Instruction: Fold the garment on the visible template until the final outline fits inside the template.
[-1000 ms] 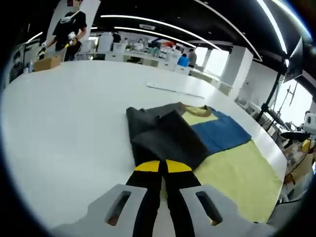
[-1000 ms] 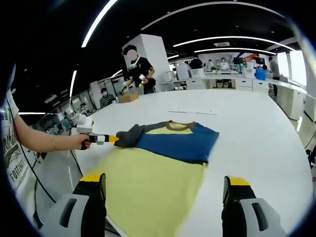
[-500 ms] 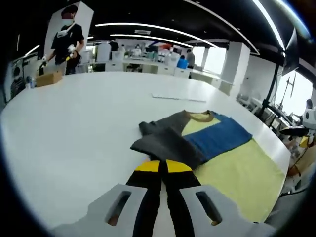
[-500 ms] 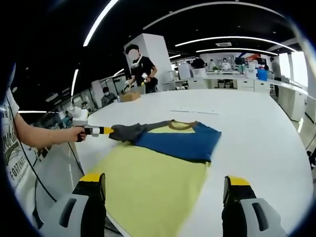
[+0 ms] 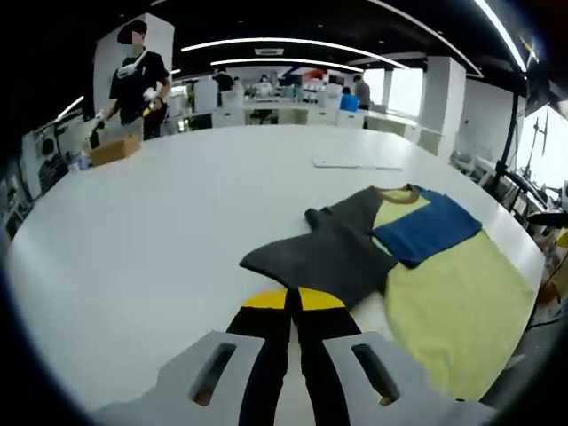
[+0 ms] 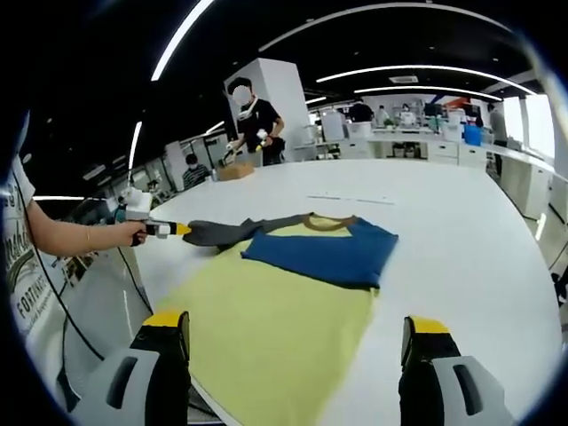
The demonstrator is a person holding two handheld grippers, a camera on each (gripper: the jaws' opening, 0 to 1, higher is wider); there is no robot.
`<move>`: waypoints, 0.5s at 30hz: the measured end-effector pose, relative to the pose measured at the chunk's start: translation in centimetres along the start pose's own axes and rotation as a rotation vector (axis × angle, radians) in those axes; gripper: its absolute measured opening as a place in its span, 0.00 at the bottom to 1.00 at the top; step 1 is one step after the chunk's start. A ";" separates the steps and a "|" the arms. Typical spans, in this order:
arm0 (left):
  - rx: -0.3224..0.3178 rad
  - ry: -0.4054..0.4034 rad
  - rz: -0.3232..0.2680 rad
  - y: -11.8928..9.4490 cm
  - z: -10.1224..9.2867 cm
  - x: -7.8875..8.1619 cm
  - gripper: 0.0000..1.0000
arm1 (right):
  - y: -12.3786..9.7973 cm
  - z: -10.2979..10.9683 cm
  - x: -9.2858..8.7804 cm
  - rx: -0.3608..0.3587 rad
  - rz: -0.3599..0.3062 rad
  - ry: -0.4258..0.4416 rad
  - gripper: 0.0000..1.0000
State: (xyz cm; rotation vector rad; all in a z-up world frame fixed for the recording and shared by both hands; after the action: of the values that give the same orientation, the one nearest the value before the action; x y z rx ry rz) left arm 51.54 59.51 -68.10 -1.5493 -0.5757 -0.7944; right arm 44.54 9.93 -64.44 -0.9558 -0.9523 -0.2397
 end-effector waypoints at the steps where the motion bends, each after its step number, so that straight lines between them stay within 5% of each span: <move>1: 0.013 0.012 0.008 -0.2 0.2 -0.2 0.00 | 0.0 0.1 0.0 0.001 0.003 -0.003 0.99; 15: 0.166 0.007 0.059 -1.9 4.0 -2.5 0.00 | 0.0 0.4 -0.1 -0.002 0.014 -0.004 0.99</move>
State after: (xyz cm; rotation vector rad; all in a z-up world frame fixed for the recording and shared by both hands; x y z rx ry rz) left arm 49.13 63.91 -68.88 -1.4043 -0.5738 -0.6900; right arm 44.22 10.20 -64.45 -0.9651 -0.9488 -0.2270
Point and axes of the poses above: the point that each gripper's makers call its tool centre point, and the gripper's own axes: y roughly forward along the fingers, z roughly to its left, x roughly out of its top, the point moved 7 cm from there along -y, roughly backward along the fingers, and after that the axes turned 7 degrees about z, right-handed, at the moved point
